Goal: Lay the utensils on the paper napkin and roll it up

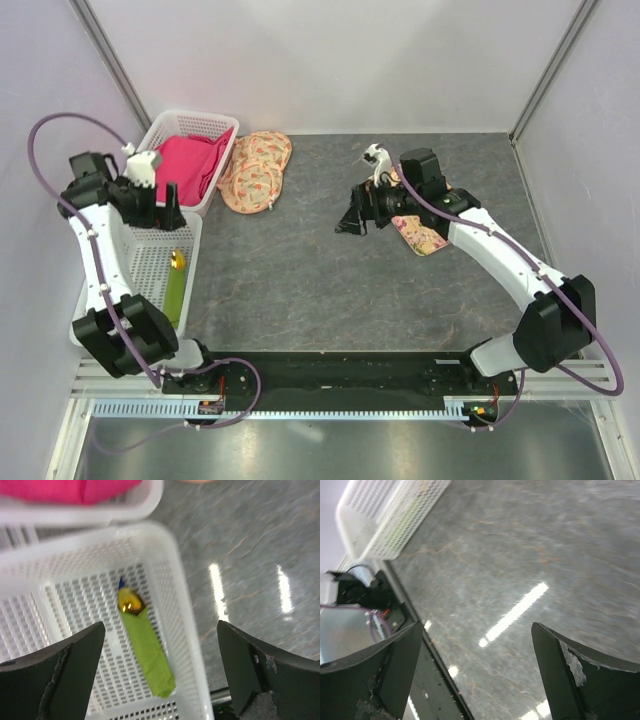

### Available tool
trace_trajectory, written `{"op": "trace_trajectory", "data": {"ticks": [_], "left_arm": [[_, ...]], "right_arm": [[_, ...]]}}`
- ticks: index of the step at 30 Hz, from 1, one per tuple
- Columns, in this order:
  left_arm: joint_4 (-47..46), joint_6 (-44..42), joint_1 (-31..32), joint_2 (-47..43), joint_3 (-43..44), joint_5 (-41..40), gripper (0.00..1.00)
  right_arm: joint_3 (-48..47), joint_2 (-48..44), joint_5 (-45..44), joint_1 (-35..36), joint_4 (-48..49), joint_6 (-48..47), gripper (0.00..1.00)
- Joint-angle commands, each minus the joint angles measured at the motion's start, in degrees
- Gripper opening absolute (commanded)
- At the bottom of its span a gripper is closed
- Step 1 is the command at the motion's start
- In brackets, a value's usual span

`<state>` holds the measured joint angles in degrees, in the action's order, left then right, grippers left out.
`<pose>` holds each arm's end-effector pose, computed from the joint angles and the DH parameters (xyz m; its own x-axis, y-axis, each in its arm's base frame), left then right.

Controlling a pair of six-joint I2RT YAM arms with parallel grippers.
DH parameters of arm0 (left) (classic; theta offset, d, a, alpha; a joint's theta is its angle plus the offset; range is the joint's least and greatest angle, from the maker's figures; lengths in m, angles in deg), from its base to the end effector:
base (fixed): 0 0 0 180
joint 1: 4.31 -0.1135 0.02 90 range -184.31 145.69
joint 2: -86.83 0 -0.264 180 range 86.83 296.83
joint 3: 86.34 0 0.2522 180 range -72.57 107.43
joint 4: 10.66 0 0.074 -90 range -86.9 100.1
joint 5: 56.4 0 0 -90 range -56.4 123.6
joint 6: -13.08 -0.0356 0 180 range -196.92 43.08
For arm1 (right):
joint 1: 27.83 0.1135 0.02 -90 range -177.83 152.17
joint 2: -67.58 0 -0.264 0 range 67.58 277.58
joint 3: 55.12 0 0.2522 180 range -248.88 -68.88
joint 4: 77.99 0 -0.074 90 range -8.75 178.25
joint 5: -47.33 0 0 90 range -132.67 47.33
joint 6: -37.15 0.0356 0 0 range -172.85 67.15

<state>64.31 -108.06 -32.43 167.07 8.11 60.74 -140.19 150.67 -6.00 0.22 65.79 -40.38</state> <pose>0.2470 0.1136 0.3434 -0.7740 0.1082 -0.6239 0.2072 0.9743 -0.0881 0.2769 0.1716 0.3266 -0.6604 -0.1556 -0.7346 -0.6865 0.5216 0.5066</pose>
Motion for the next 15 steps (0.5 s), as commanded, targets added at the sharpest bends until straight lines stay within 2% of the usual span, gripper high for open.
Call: {"op": "trace_trajectory", "data": {"ticks": [1, 3, 6, 7, 12, 15], "left_arm": [[1.5, 9.3, 10.0, 2.6, 11.0, -0.2, 1.0], [0.1, 13.5, 16.4, 5.0, 16.0, -1.8, 1.0], [-1.5, 20.1, 22.7, 9.0, 21.1, -3.9, 1.0], [-2.5, 21.5, 27.0, 9.7, 21.5, -4.8, 1.0], [-9.1, 25.7, 41.3, 10.9, 15.8, -6.9, 1.0], [-11.2, 28.3, 45.3, 11.2, 11.1, -6.7, 1.0]], "right_arm": [[-2.1, -2.8, -4.3, -4.6, -2.4, -2.4, 0.98], [-1.9, -3.3, -6.3, -6.6, -3.9, -3.1, 0.98], [-1.1, -3.9, -12.6, -8.5, -6.5, -3.4, 0.98], [-0.1, -4.7, -14.2, -8.9, -6.9, -3.4, 0.98], [6.4, -10.8, -21.4, -12.8, -8.4, -4.8, 0.98], [13.6, -15.7, -22.9, -15.0, -8.4, -5.0, 0.98]]}}
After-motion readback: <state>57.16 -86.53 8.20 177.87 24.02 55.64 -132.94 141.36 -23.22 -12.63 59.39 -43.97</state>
